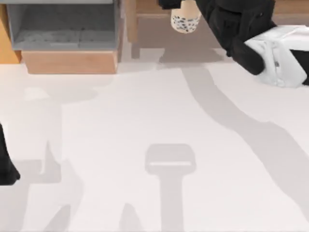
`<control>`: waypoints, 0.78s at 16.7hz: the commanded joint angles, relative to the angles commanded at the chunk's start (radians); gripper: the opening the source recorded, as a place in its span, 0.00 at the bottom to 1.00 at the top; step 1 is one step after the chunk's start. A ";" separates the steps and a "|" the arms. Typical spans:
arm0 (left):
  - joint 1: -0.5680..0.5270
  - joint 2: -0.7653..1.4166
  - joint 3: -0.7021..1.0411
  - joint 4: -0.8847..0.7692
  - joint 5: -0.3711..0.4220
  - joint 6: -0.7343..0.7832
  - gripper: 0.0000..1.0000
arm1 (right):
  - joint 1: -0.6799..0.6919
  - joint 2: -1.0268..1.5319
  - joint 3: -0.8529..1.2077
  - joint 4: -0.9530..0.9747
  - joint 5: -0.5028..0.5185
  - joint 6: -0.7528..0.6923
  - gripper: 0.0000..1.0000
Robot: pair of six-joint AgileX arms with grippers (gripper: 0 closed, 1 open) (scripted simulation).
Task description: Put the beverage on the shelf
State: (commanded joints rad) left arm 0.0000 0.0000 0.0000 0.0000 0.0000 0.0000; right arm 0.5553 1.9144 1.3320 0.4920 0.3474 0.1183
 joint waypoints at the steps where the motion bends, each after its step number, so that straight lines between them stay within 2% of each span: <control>1: 0.000 0.000 0.000 0.000 0.000 0.000 1.00 | 0.011 0.019 0.065 -0.054 0.038 -0.001 0.00; 7: 0.000 0.000 0.000 0.000 0.000 0.000 1.00 | 0.026 0.138 0.386 -0.300 0.222 -0.021 0.00; 13: 0.000 0.000 0.000 0.000 0.000 0.000 1.00 | 0.027 0.173 0.471 -0.357 0.265 -0.030 0.00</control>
State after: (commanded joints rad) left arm 0.0000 0.0000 0.0000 0.0000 0.0000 0.0000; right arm 0.5826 2.0876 1.8028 0.1355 0.6123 0.0887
